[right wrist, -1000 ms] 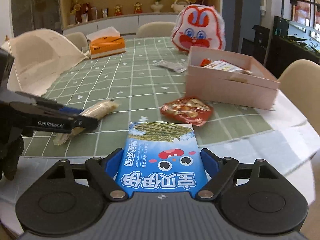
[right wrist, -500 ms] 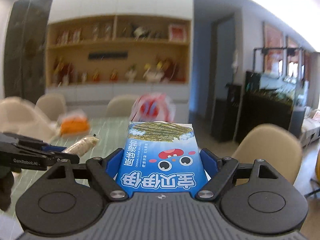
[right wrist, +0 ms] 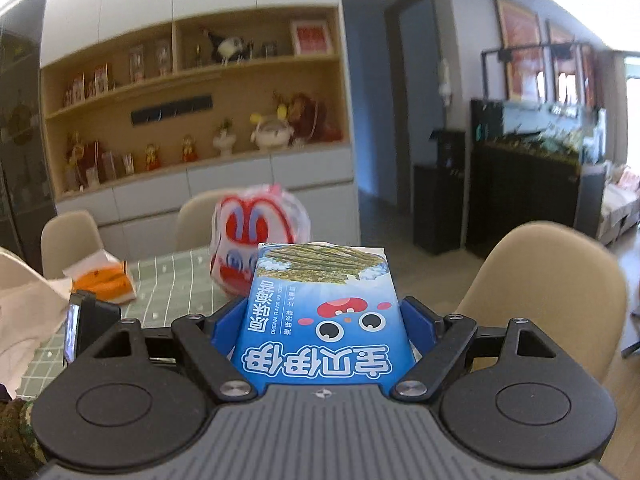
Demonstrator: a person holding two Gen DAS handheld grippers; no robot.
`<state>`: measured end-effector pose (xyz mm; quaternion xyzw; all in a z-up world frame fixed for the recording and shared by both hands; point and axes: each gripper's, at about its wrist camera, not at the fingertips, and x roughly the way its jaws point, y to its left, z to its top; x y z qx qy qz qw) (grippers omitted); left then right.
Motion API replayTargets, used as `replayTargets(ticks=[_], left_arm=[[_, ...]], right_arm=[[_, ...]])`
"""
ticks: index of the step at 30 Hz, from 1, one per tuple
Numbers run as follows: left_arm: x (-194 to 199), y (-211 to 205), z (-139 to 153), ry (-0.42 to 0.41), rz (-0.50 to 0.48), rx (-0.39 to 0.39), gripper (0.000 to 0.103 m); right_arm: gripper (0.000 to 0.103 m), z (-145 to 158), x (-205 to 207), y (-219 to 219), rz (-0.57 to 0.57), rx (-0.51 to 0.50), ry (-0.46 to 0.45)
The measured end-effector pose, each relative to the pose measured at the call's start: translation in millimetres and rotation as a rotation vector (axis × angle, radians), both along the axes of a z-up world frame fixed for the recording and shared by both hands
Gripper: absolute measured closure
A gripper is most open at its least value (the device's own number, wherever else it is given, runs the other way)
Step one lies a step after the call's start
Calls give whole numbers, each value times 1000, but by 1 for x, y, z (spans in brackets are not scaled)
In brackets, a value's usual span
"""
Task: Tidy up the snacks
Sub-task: 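Carry the grain bar with the left tool while the right carries the blue bag to the box, then release the blue bag into the box with the right tool while the left releases the grain bar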
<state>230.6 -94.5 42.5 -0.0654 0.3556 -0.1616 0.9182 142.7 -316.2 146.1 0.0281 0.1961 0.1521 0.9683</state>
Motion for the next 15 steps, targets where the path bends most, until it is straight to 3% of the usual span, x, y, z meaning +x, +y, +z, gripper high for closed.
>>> replayTargets(ticks=[3, 6, 9, 12, 15], left_arm=[[0, 20, 5, -9, -27, -123, 63], [-6, 45, 21, -24, -14, -178, 63], [-3, 79, 37, -106, 47, -232, 63], [12, 114, 40, -170, 179, -258, 63], [41, 134, 24, -127, 252, -218, 63]], right_arm=[[20, -25, 39, 18, 41, 43, 119], [20, -55, 75, 37, 56, 53, 246], [20, -81, 100, 57, 39, 3, 324], [19, -106, 124, 71, 42, -47, 425], [18, -111, 131, 64, 33, 9, 447]])
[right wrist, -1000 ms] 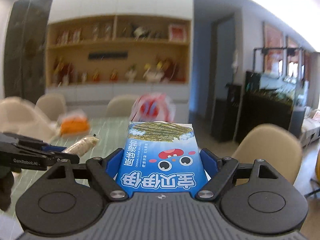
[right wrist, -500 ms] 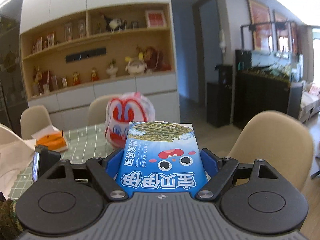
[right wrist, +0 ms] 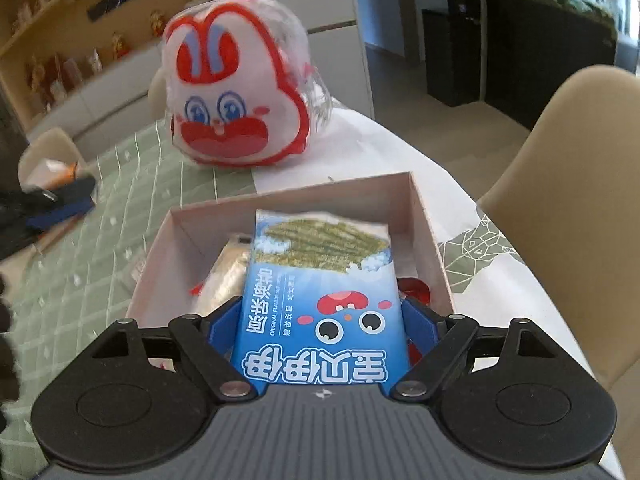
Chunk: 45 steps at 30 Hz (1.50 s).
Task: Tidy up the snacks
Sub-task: 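Release the blue bag into the box with the right tool while the left releases the grain bar, then grasp the clear cookie packet on the table with the left tool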
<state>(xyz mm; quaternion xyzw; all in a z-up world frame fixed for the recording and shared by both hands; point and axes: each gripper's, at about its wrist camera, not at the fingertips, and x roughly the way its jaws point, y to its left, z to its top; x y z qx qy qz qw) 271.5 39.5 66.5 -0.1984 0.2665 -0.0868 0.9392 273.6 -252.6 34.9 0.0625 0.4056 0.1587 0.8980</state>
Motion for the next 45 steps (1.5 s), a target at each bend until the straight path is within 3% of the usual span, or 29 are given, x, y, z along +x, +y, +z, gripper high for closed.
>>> replayTargets(ticks=[3, 6, 12, 18, 22, 24, 28, 32, 34, 38, 43, 45], left_arm=[[30, 5, -25, 72, -40, 30, 63], [43, 2, -40, 75, -74, 79, 63], [44, -9, -50, 158, -169, 148, 66], [7, 0, -55, 174, -324, 214, 70], [-25, 10, -57, 213, -401, 176, 71], [-34, 13, -48, 167, -381, 171, 71], [-6, 16, -40, 67, -228, 117, 71], [38, 3, -60, 138, -151, 128, 71], [48, -2, -68, 180, -173, 151, 72], [33, 6, -66, 220, -284, 105, 73], [-22, 7, -65, 225, -408, 157, 73], [-44, 1, -64, 199, -440, 213, 72]], right_arm=[[16, 15, -13, -23, 4, 146, -25], [13, 31, -31, -38, 21, 230, -74], [12, 39, -53, -37, -4, 125, -145], [12, 31, -109, -24, 113, 57, -222], [12, 18, -155, -6, 201, -4, -260], [12, 10, -172, 1, 216, -26, -271], [12, -12, -187, 12, 184, -3, -226], [12, -28, -203, 16, 150, 24, -195], [12, -32, -210, 13, 123, 13, -209], [12, -39, -217, 3, 49, -42, -278], [12, -44, -208, -14, 16, 66, -253], [12, -46, -204, -18, 9, 90, -234]])
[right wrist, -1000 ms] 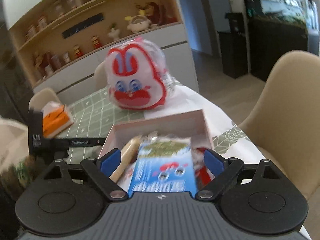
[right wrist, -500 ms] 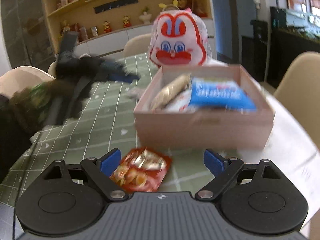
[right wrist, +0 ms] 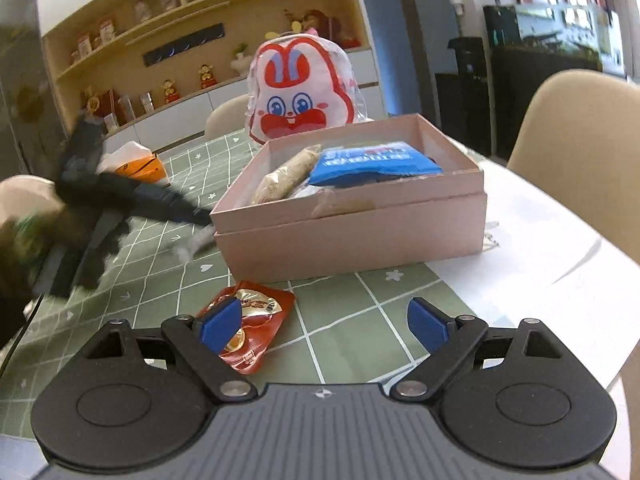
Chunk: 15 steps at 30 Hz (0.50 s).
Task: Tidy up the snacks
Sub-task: 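Grasp the clear cookie packet on the table with the left tool, then grasp the red nut bag with the right tool while the left holds the cookie packet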
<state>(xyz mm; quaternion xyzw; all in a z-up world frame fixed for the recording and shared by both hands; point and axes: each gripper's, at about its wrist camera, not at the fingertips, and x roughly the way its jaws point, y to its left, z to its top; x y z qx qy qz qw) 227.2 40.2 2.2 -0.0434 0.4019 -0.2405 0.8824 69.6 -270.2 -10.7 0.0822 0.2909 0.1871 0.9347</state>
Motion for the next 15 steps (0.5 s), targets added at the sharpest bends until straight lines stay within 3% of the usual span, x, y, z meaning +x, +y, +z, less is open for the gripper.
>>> replayTargets(ticks=[4, 11, 15], left_arm=[[-27, -15, 1, -63, 10, 74, 66], [-38, -44, 0, -148, 1, 231, 56], [-37, -49, -1, -153, 13, 244, 53]], right_arm=[[12, -3, 5, -3, 1, 32, 35], [12, -7, 6, -6, -27, 48, 62], [12, -7, 7, -5, -27, 49, 65]])
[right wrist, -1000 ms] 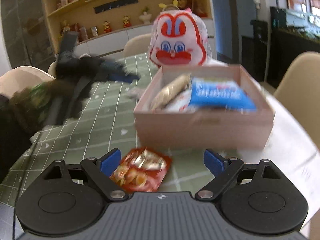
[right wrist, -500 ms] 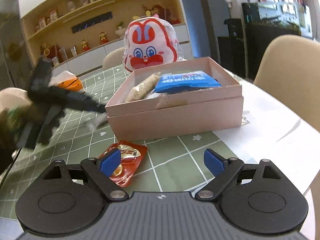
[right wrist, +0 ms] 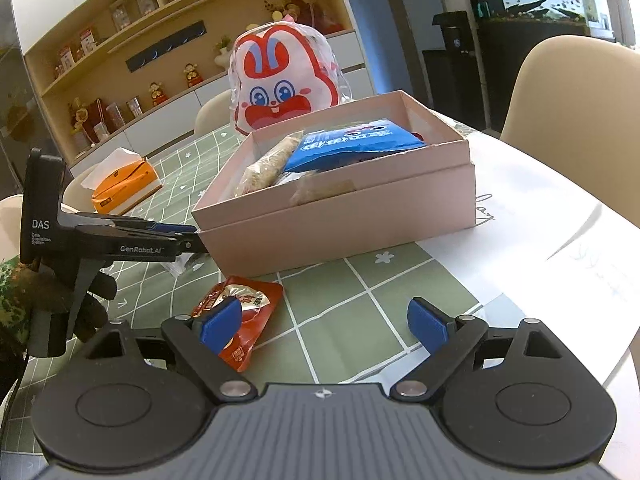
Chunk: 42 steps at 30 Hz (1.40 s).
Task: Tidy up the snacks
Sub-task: 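Grasp the red nut bag with the right tool while the left holds the cookie packet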
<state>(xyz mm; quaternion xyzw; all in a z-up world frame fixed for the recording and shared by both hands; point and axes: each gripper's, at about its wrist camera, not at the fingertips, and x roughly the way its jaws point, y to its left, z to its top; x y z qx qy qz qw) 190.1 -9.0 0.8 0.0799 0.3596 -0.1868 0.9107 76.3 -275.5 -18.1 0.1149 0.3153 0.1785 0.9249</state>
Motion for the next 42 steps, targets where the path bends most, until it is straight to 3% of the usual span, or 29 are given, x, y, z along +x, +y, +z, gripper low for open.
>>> replayTargets(ticks=[14, 17, 24, 30, 33, 37, 42], left_arm=[[-4, -2, 1, 1, 3, 10, 53], [-10, -1, 2, 3, 8, 1, 61], [-82, 0, 5, -30, 34, 49, 62], [-142, 6, 3, -38, 66, 25, 61], [-149, 9, 1, -51, 98, -7, 61], [-152, 11, 1, -56, 102, -24, 60], [-152, 17, -1, -55, 103, -67, 60]], right_arm=[[3, -1, 4, 5, 26, -13, 16], [0, -1, 6, 13, 46, -56, 20], [0, 0, 7, 23, 79, -143, 24], [0, 1, 9, 32, 115, -228, 31], [1, 2, 10, 36, 124, -251, 33], [1, 10, 5, 38, 84, -167, 37], [1, 22, 4, 73, 71, -167, 13]])
